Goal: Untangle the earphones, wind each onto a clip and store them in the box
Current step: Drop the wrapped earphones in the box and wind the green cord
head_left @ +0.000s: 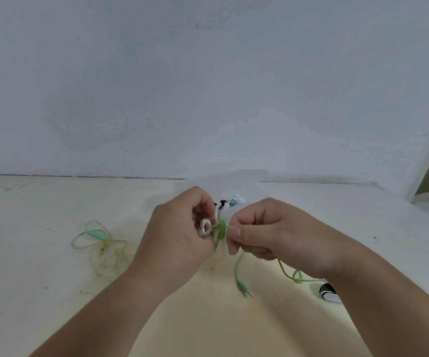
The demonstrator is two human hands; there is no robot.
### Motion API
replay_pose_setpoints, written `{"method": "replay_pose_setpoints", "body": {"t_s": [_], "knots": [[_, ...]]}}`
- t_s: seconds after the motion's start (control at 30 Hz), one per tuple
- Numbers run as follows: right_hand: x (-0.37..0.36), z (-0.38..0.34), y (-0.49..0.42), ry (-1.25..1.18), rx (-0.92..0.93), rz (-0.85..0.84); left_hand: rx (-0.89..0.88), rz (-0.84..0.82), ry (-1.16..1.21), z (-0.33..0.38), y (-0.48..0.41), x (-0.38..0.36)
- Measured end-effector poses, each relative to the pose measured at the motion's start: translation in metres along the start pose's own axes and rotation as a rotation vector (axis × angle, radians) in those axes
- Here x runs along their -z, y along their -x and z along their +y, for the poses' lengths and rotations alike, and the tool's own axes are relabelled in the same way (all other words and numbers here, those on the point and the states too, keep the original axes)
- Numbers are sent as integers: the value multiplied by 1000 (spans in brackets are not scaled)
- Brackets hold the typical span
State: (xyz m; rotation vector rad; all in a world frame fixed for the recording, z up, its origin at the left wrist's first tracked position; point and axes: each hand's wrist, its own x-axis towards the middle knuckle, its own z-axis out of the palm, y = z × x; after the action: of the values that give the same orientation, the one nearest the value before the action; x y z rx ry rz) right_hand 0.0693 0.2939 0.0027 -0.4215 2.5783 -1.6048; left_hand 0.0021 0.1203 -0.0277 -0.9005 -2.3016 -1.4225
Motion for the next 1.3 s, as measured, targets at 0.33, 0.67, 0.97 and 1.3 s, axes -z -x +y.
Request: {"method": "replay_pose_setpoints", "body": {"t_s": [0.33, 0.67, 0.97, 1.3], "knots": [[6, 6, -7, 183, -9, 587, 42, -161, 335, 9, -2, 3], [-10, 11, -9, 97, -167, 79, 178, 76, 606, 5, -7, 6], [-8, -4, -2, 163, 12, 145, 90, 121, 102, -6, -7, 4], [6, 4, -8, 336, 27, 610, 5, -152, 151, 10, 2, -1]]}}
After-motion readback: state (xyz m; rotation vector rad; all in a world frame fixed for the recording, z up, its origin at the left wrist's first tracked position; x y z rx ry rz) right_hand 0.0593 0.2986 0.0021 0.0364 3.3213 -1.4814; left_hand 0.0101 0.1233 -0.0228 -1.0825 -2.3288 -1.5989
